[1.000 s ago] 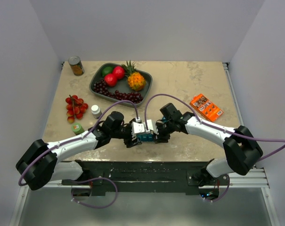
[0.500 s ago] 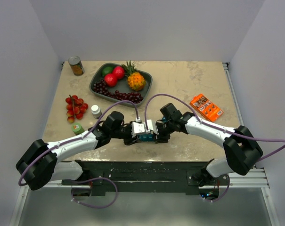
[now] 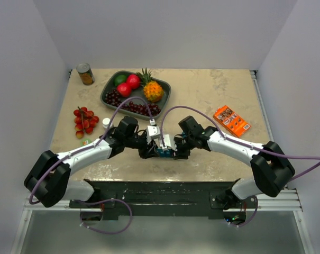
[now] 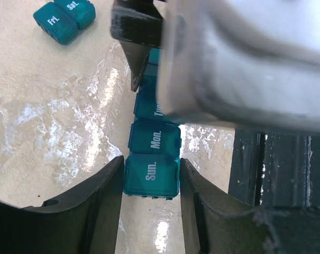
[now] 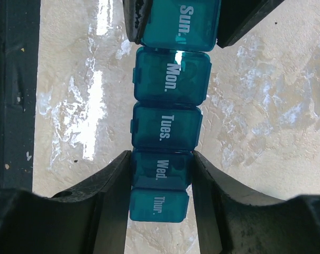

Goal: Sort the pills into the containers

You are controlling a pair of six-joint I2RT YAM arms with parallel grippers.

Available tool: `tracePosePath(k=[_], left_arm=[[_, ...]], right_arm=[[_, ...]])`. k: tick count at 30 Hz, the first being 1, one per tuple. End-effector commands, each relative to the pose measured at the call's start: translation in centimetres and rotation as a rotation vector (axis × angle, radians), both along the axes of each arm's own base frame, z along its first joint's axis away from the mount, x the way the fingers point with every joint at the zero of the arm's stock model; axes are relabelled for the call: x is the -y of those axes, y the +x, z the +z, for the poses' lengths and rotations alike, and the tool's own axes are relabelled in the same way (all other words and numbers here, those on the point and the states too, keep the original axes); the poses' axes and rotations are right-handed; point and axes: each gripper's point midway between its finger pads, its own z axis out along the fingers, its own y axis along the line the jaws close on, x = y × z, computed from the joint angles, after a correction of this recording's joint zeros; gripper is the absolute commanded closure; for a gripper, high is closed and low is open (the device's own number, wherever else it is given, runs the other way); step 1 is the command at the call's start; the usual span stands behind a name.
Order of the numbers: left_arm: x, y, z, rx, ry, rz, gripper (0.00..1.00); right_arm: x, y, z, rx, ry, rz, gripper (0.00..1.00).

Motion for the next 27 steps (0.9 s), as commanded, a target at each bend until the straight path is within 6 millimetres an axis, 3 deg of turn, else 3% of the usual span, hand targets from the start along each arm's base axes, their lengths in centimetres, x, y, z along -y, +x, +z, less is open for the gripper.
tracePosePath(k=[1, 3, 5, 8, 10, 17, 27], left_arm=[[1.0, 1.0, 2.2, -0.037, -0.068, -0.004, 0.74], [0.6, 1.8, 2.3, -0.057, -0.073, 0.034, 0.7], [0.0, 2.9, 2.6, -0.072, -0.083, 0.085, 0.58], [-0.6, 3.6, 3.1, -0.075, -0.103, 0.125, 0.47], [-0.8, 3.8, 3.3, -0.06, -0.107, 0.142, 0.44], [-1.0, 4.6, 3.9, -0.031, -0.123, 0.196, 0.41], [-2.8, 6.7, 1.3, -0.032, 0.006, 0.349, 0.41]], right_arm=[[-0.6, 0.1, 0.5, 0.026, 0.026, 0.02, 0.78], [-0.5, 0.1, 0.5, 0.028, 0.024, 0.019, 0.78], [-0.6, 0.1, 0.5, 0.029, 0.025, 0.019, 0.78], [-0.6, 0.0, 0.4, 0.022, 0.022, 0.025, 0.78], [-0.5, -0.1, 0.3, 0.013, 0.02, 0.025, 0.78], [-0.6, -0.3, 0.3, 0.006, 0.022, 0.032, 0.78], [-0.6, -0.3, 0.3, 0.007, 0.022, 0.033, 0.78]])
